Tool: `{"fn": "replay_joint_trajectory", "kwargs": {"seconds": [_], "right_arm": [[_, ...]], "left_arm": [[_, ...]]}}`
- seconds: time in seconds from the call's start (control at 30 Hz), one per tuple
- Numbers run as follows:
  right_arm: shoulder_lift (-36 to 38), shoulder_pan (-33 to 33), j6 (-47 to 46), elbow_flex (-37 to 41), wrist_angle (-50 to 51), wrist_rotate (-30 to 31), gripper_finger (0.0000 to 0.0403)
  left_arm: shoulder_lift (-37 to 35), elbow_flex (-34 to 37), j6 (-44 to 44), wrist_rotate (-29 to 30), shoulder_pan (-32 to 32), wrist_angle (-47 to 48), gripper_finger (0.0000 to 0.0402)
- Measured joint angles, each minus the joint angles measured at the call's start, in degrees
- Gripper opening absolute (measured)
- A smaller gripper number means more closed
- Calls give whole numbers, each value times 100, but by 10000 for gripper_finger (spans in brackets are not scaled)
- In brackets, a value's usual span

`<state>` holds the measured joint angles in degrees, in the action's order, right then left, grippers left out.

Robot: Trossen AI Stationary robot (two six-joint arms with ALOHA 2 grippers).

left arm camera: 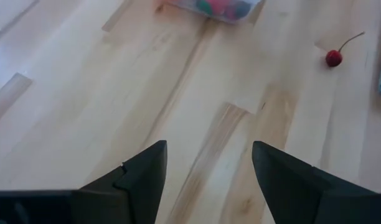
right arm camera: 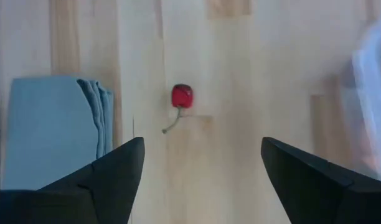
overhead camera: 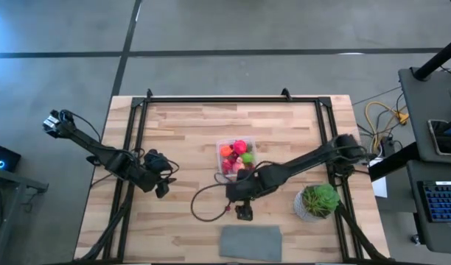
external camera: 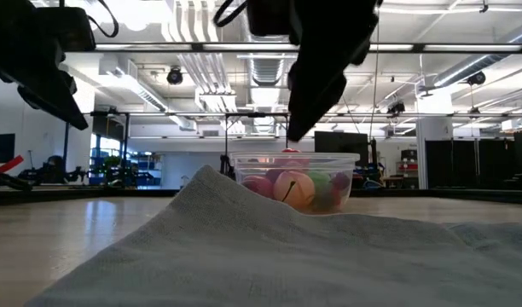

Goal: Pick and placing Produce into tupperware
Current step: Put the red cherry into the transparent container

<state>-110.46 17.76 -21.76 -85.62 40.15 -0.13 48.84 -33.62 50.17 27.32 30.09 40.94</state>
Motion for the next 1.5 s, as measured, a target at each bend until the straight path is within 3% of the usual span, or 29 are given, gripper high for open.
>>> {"fn": "replay_joint_trajectory", "kwargs": {"seconds": [0.3, 0.53, 0.67, 1.5], "right_arm": [[-1007, 60, 137, -717, -2, 41, 313], [-1344, 268, -78, -1210, 162, 503, 297], [-1451, 445, -140, -1252, 186, 911, 280], [-1860, 538, -810, -1166, 87, 1192, 167]], "left_arm": [[-117, 127, -15, -25, 0, 5, 221], [-31, 130, -133, -25, 0, 6, 221], [51, 132, -122, -29, 0, 1, 221], [542, 139, -140, -136, 0, -301, 221]]}}
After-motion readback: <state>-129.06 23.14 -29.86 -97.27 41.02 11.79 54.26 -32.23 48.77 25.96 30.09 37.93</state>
